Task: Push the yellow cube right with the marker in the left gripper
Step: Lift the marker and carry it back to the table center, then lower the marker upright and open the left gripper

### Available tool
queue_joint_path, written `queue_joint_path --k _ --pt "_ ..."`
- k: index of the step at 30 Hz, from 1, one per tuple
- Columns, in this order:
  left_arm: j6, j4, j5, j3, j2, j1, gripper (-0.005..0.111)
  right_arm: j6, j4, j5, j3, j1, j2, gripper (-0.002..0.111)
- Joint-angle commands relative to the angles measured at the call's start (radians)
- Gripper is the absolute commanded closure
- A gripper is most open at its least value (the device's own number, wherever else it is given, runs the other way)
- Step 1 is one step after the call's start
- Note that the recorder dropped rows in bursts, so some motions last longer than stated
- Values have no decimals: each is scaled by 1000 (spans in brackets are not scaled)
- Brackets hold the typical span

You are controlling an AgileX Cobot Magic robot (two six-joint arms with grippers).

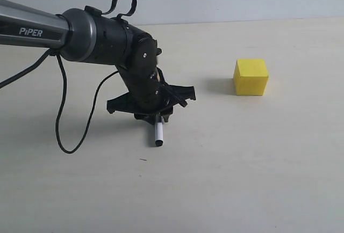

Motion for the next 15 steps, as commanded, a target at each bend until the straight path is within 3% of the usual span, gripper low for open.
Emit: queue_joint_path --k 1,15 --pt "1 -8 17 1 9 -4 71 -4 -1 -7 4 1 -5 108" --pt "25 -5 47 1 -20 4 71 -4 -1 -7 4 1 -5 108"
